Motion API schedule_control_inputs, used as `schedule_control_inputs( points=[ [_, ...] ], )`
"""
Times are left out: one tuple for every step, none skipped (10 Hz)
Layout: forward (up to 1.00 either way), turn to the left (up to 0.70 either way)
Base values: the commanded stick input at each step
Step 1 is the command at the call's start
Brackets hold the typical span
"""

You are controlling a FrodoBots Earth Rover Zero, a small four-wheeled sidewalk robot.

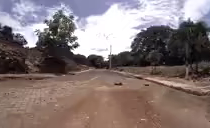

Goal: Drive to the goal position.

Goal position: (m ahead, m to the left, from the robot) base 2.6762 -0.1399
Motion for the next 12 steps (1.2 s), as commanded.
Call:
schedule_control_inputs(
  points=[
    [1.00, 0.00],
    [1.00, 0.00],
    [1.00, 0.00],
    [1.00, 0.00],
    [1.00, -0.04],
    [1.00, -0.16],
    [1.00, -0.27],
    [1.00, -0.27],
    [1.00, -0.27],
    [1.00, -0.27],
    [1.00, -0.27],
    [1.00, -0.27]
  ],
)
